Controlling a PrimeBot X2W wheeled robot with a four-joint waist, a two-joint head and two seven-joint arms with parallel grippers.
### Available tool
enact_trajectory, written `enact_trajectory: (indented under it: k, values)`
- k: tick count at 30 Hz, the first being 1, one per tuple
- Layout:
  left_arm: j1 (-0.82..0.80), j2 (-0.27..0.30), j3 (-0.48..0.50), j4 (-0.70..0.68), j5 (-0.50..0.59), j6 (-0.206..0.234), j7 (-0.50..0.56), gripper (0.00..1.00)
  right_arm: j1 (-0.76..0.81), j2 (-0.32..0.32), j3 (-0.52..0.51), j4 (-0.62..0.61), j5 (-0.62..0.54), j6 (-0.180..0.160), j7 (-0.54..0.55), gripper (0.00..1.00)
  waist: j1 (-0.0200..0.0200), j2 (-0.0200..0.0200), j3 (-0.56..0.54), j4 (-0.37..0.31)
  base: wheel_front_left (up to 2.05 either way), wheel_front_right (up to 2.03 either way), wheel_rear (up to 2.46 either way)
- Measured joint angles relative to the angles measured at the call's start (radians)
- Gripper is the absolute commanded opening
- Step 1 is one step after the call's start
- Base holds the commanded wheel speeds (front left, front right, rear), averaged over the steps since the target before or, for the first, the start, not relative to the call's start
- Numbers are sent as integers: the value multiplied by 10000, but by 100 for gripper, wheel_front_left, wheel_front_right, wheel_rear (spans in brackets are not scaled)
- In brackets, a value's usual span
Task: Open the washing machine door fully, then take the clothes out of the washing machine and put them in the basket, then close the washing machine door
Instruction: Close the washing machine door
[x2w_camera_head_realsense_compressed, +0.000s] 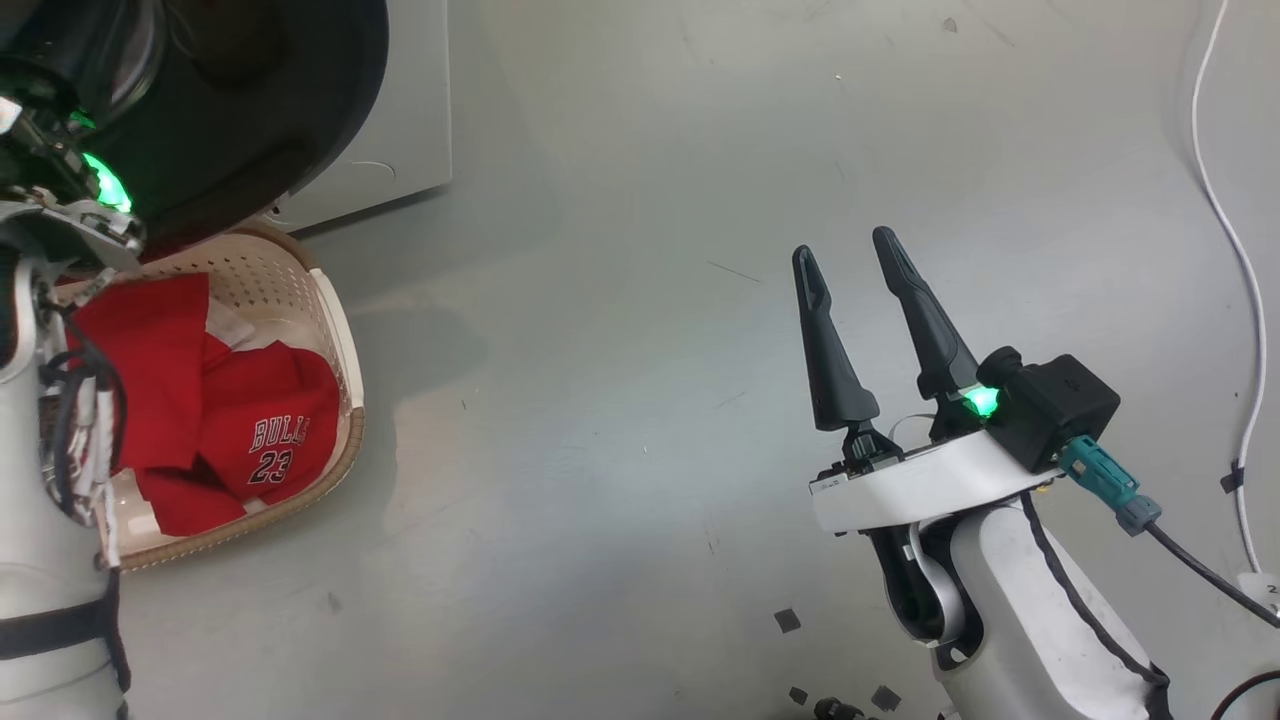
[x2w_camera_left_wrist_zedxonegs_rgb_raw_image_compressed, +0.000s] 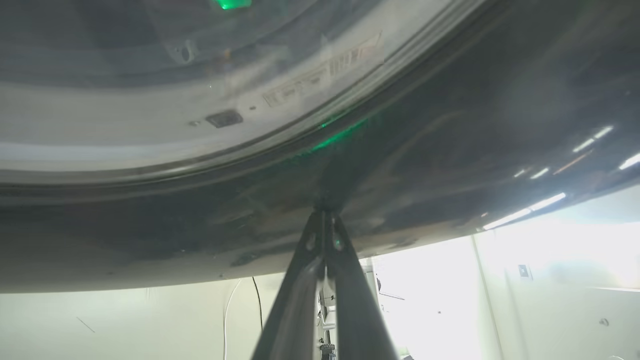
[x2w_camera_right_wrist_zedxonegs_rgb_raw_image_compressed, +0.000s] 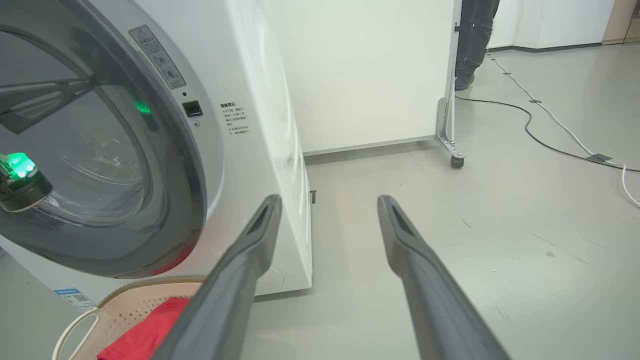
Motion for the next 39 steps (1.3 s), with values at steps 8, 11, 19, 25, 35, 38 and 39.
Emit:
enact_trajectory:
  k: [8,11,19,25,35,38,39]
  values:
    - [-80,-397,-272,633,-128,-700,17,0,7,0,-84,290,-153,-10,-6,100,0,0,-223,233,0,0,0]
    - [190,-481,-234,727,-209,-1057,21,0,18,0,-155,412,-293,-10,-6,100,0,0,-337,387,0,0,0]
    - [1706,-782,102,840,-522,-1718,13,0,94,-4,-347,819,-606,2,-6,100,0,0,-737,901,0,0,0]
    - [3173,-1189,349,817,-899,-1847,-221,0,402,-19,-410,1139,-803,19,-6,100,0,0,-1169,1321,0,0,0]
    - [5184,-1432,410,495,-1352,-1848,-614,100,944,-263,-667,1513,-932,19,-6,100,0,0,-2000,2113,0,0,0]
    - [5648,-1434,357,387,-1342,-1848,-796,100,1119,-362,-800,1565,-934,17,-6,100,0,0,-2247,2366,0,0,0]
    - [5776,-1436,364,337,-1327,-1848,-926,100,1168,-399,-848,1572,-936,17,-6,100,0,0,-2325,2451,0,0,0]
